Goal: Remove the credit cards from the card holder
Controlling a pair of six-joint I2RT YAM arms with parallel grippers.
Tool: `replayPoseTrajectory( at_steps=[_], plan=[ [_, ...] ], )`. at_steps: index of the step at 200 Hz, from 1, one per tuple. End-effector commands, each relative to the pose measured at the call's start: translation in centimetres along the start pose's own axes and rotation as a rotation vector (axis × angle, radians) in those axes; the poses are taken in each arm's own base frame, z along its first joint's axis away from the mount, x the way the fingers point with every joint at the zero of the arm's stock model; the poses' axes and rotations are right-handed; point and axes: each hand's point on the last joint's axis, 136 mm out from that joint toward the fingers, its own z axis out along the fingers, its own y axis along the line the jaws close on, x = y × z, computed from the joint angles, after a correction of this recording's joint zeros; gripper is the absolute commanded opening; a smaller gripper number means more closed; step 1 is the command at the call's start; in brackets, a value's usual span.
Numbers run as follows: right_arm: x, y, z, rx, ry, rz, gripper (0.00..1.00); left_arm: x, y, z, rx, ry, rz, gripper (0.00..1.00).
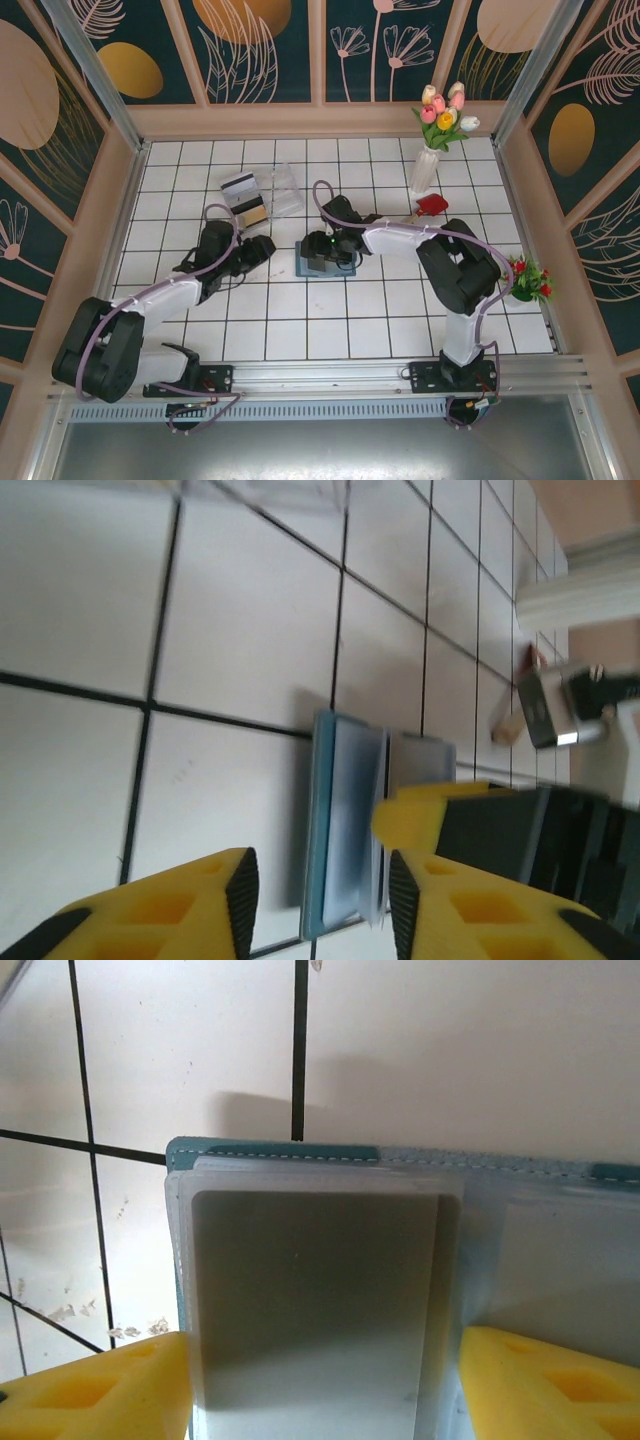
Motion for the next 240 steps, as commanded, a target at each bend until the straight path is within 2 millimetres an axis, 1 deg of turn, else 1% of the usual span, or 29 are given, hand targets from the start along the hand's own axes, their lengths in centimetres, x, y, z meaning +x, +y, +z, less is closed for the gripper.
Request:
replayPoseTrajectory(
  at_steps=[1,31,37,48,74,104,132,171,197,216,240],
  plan=[
    [0.1,1.0,-0.5,-0.068,0.003,0.06,0.7,1.2,-1.7,0.5,0.093,0.029,-0.001,0.36],
    [0.0,0.7,-0.5,-0.062,-0.002,0.08,0.7,3.1,-3.3,1.1,0.156,0.076,0.001,0.3],
    [0.0,0.7,-0.5,-0.062,-0.002,0.082,0.7,3.4,-3.5,1.3,0.162,0.081,0.0,0.27],
    [-0.1,0.6,-0.5,-0.06,-0.002,0.087,0.7,3.8,-3.7,1.5,0.171,0.086,-0.001,0.22],
    [-0.1,0.5,-0.4,-0.059,-0.001,0.091,0.7,4.6,-4.3,2.2,0.191,0.114,-0.012,0.15],
    [-0.1,0.4,-0.3,-0.055,0.001,0.095,0.7,5.4,-4.5,3.4,0.181,0.142,-0.018,0.17],
    [0.0,0.3,-0.4,-0.055,0.001,0.096,0.7,5.8,-4.1,4.2,0.156,0.162,-0.021,0.17],
    [0.0,0.4,-0.4,-0.06,0.001,0.096,0.7,5.8,-3.8,4.8,0.141,0.174,-0.028,0.16],
    [-0.1,0.3,-0.5,-0.056,-0.002,0.093,0.7,5.7,-3.0,5.0,0.089,0.169,-0.007,0.18],
    [0.1,0.3,-0.5,-0.055,0.004,0.089,0.68,5.7,-3.2,5.1,0.087,0.177,0.006,0.22],
    [0.2,0.2,-0.3,-0.057,0.008,0.091,0.68,6.0,-3.4,5.2,0.108,0.194,-0.001,0.22]
  ],
)
